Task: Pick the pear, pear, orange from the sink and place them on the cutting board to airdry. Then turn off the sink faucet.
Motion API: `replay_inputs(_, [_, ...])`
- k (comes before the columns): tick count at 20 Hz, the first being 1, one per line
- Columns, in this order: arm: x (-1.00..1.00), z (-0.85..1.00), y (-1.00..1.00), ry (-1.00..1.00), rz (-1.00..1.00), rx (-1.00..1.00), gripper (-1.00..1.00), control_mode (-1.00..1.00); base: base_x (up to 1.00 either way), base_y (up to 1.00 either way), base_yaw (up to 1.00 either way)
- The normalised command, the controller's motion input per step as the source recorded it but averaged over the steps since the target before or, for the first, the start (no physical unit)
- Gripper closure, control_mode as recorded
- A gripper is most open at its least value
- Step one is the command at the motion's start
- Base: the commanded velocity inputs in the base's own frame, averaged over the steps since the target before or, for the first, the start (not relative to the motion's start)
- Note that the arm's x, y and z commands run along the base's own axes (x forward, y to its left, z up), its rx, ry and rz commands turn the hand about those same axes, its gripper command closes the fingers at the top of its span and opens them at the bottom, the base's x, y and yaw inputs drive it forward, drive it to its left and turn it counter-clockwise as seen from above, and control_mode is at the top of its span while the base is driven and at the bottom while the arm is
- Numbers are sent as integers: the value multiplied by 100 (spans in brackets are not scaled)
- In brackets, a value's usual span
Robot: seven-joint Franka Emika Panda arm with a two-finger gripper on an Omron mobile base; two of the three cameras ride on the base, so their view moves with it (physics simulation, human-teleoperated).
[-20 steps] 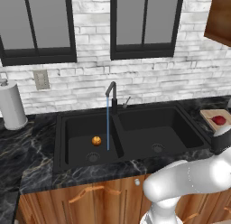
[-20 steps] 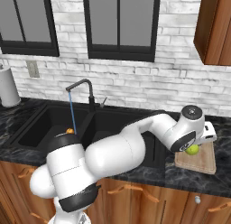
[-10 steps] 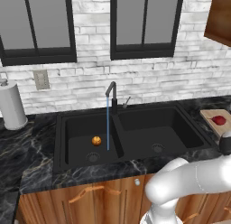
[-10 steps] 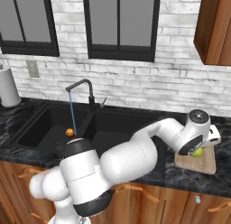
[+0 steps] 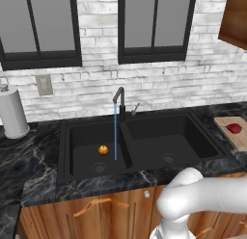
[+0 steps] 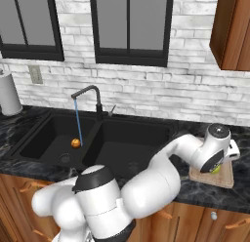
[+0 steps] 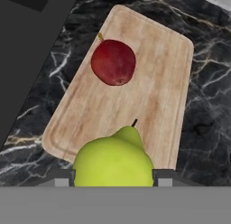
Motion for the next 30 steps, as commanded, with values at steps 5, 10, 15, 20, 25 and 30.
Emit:
replay_inputs(5, [14,-20,0,0,0,0,100,-100,0,0,0])
replay_inputs(10, [23,-10,-14,0,0,0,100,-100,0,0,0])
replay_inputs(15, [21,-5,-45,0,2,0,100,-100,0,0,0])
replay_inputs(20, [29,-13,-36,5,2,1,100,-100,0,0,0])
replay_inputs(25, [47,-30,-15,19,1,5,100,-100,0,0,0])
replay_inputs(30, [33,-24,-35,13,3,5,100,-100,0,0,0])
